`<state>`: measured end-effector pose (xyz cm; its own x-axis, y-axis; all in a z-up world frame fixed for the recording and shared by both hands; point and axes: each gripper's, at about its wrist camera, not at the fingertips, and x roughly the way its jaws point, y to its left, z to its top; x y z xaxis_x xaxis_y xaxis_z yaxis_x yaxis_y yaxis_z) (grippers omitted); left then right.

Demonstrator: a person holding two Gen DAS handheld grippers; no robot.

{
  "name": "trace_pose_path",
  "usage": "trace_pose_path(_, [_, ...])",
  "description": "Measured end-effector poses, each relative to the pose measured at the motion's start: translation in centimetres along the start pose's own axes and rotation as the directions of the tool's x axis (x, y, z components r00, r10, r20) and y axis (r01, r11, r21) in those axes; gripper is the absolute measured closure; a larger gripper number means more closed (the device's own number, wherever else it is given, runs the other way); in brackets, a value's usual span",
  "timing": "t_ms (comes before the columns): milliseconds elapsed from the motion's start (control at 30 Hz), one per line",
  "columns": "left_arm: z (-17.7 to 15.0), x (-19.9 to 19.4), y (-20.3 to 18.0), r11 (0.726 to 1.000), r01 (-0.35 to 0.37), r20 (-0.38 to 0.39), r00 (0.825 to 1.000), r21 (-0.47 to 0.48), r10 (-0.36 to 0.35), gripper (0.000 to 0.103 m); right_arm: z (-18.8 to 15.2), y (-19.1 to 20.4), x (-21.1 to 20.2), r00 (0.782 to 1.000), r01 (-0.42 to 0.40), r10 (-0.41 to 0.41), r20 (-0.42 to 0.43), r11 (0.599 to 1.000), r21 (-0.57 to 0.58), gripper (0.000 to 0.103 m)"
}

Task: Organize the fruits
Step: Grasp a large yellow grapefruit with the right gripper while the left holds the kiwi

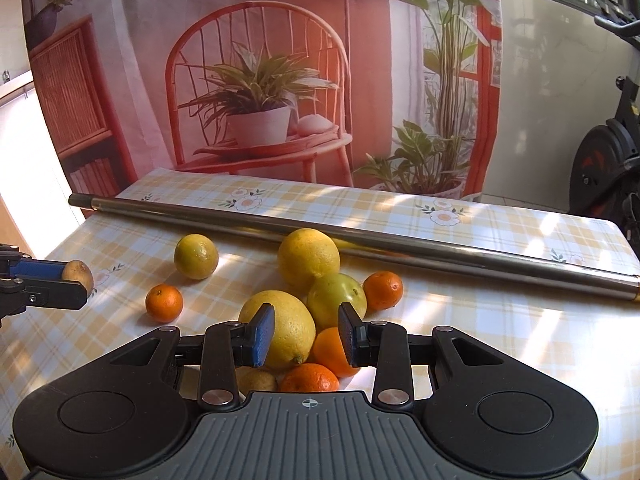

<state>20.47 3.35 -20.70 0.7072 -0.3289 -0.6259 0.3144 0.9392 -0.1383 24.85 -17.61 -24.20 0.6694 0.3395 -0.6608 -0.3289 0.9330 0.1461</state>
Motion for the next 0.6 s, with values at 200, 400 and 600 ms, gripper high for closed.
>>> trace_pose_path(200, [-0.3, 0.0, 0.7, 0.999, -0.01, -0.004, 1.0, -0.034, 0.01, 0.075, 0.5, 0.6, 0.9, 1.0, -0.017, 0.017, -0.015, 1.0, -0.008, 0.07])
trace_pose_path(400, [-0.7, 0.0, 0.8, 0.998, -0.007, -0.011, 1.0, -0.056, 0.007, 0.075, 0.7, 1.3, 2.8, 0.997, -0.03, 0.028, -0.067, 0.999, -0.04, 0.064])
trace_pose_path(600, [-1.4, 0.3, 0.7, 0.998, 0.009, -0.027, 1.0, -0.069, -0.01, 0.075, 0.4, 2.4, 4.1, 0.993, -0.056, 0.049, -0.112, 0.996, -0.067, 0.06])
